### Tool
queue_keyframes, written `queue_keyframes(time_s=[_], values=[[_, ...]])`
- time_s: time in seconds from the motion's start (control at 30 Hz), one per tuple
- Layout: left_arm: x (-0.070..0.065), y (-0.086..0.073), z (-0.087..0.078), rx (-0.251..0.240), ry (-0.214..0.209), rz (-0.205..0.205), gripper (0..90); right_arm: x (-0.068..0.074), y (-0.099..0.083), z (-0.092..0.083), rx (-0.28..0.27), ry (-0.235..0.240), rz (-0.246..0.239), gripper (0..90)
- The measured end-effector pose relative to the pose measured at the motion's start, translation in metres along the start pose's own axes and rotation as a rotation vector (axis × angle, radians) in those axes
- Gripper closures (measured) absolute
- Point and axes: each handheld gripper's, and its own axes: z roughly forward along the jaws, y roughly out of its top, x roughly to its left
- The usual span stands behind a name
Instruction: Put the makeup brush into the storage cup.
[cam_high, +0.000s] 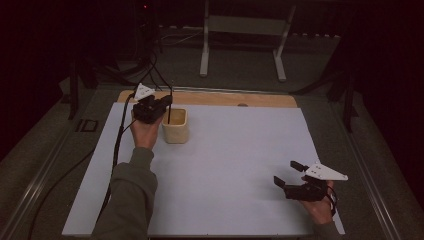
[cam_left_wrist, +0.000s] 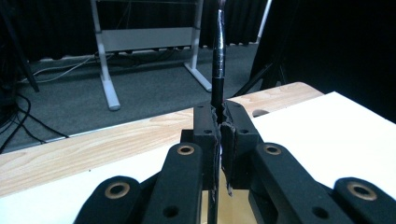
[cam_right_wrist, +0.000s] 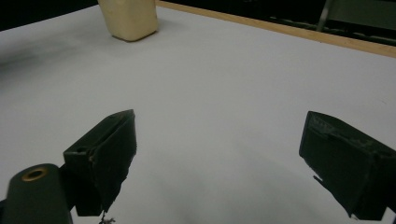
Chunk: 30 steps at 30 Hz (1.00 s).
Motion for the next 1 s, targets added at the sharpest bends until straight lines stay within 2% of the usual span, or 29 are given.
queue_keyframes(time_s=[0.5,0.53,0.6,0.63,0.67,0.73,0.9,0.93,1.0], values=[[0.003,-0.010,-0.001,0.032,-0.008,-0.003,85.1,0.000,0.000,0.000,0.002,-0.001,-0.001,11.0],[0.004,-0.011,-0.001,0.021,-0.008,-0.010,80.8,0.000,0.000,0.000,0.002,-0.001,-0.001,11.0],[0.007,-0.012,-0.001,0.013,-0.027,-0.055,51.5,0.000,0.000,0.000,0.002,-0.001,-0.001,11.0],[0.008,-0.012,-0.001,0.017,-0.026,-0.068,40.9,0.000,0.000,0.000,0.002,-0.001,-0.001,11.0],[0.008,-0.012,-0.002,0.015,-0.013,-0.067,36.1,0.000,0.000,0.000,0.002,-0.001,0.000,11.0],[0.010,-0.013,-0.003,0.011,-0.011,-0.087,29.0,0.000,0.000,0.001,0.003,0.000,-0.001,10.9],[0.014,-0.015,-0.004,0.024,-0.003,-0.102,23.0,0.000,0.000,0.001,0.003,0.000,0.000,11.0],[0.014,-0.015,-0.003,0.026,0.001,-0.103,19.6,0.000,0.000,0.001,0.003,0.000,0.001,11.0],[0.015,-0.016,-0.003,0.033,-0.010,-0.111,17.8,0.000,0.000,0.001,0.004,0.001,0.000,10.9]])
